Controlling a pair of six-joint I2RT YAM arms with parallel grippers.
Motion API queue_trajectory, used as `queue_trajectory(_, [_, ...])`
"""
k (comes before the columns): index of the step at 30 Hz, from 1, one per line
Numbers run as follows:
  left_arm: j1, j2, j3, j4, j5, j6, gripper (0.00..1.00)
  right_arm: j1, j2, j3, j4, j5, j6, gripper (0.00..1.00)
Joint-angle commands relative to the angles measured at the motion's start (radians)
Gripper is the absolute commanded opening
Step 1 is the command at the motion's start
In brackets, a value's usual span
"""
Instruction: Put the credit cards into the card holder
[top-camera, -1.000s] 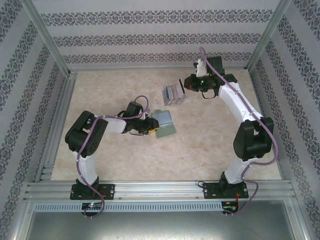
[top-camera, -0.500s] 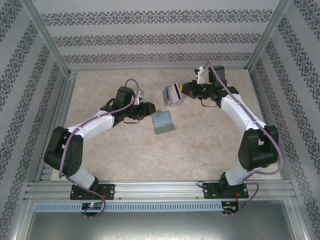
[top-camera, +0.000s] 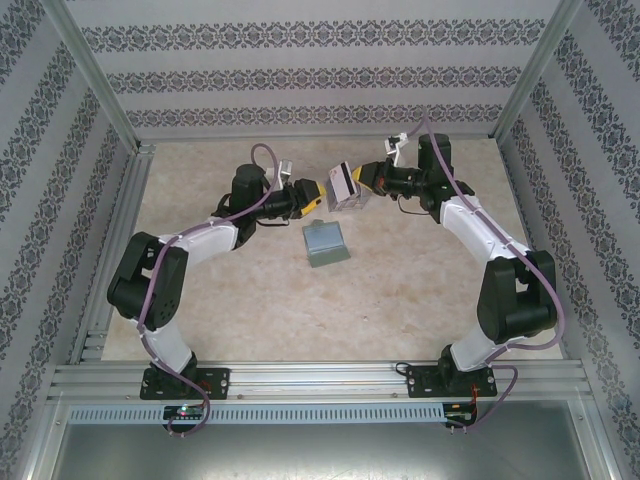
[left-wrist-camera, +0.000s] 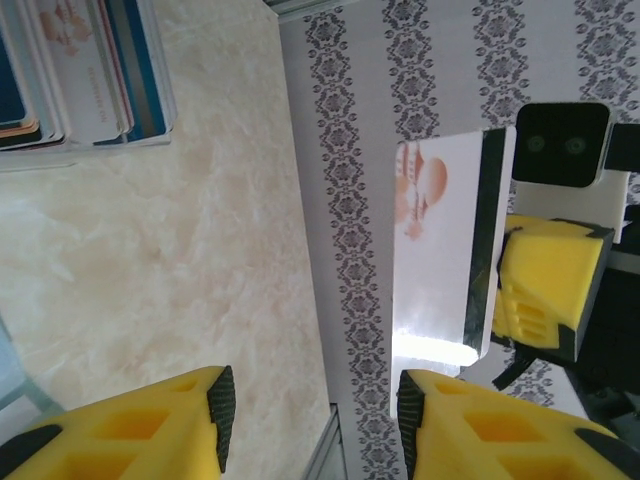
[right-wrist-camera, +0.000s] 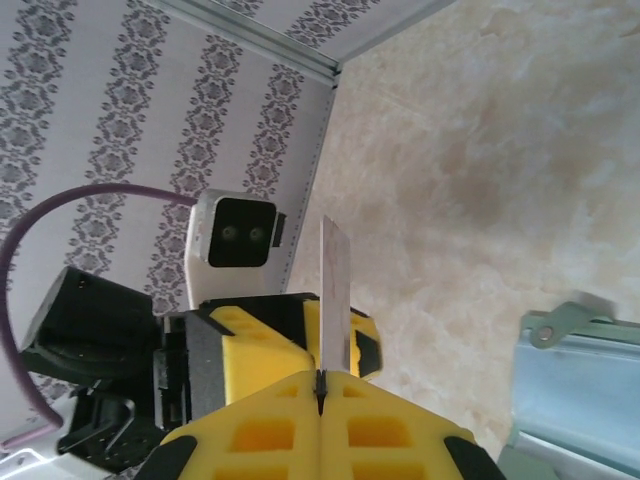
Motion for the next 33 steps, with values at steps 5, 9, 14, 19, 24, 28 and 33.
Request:
queue_trajectory(5, [0.005,0.028,0.06,0.18,0.04,-0.094,0.48,0.03,0.017,0.011,0.114,-0.059,0.064,0.0])
queue_trajectory(9, [0.004,0.038,0.069,0.198,0.043,-0.106,0.46,0.032,0.031,0.015,0.127,-0.062,0.075,0.0])
queue_trajectory(14, [0.003,0.049,0.087,0.199,0.044,-0.106,0.39,0.046,0.053,0.018,0.156,-0.083,0.098,0.0])
queue_trajectory(19, [0.004,0.063,0.102,0.202,0.045,-0.107,0.26,0.054,0.078,0.012,0.188,-0.099,0.123,0.0])
queue_trajectory(24, [0.009,0.053,0.094,0.181,0.05,-0.084,0.03,0.041,0.076,0.004,0.171,-0.089,0.108,0.04])
queue_trajectory(28, [0.015,0.041,0.098,0.132,0.069,-0.049,0.0,0.014,0.068,0.001,0.139,-0.083,0.091,0.28])
queue_trajectory(33, [0.017,0.036,0.116,0.08,0.114,-0.01,0.0,0.011,0.083,0.02,0.102,-0.128,0.074,0.41])
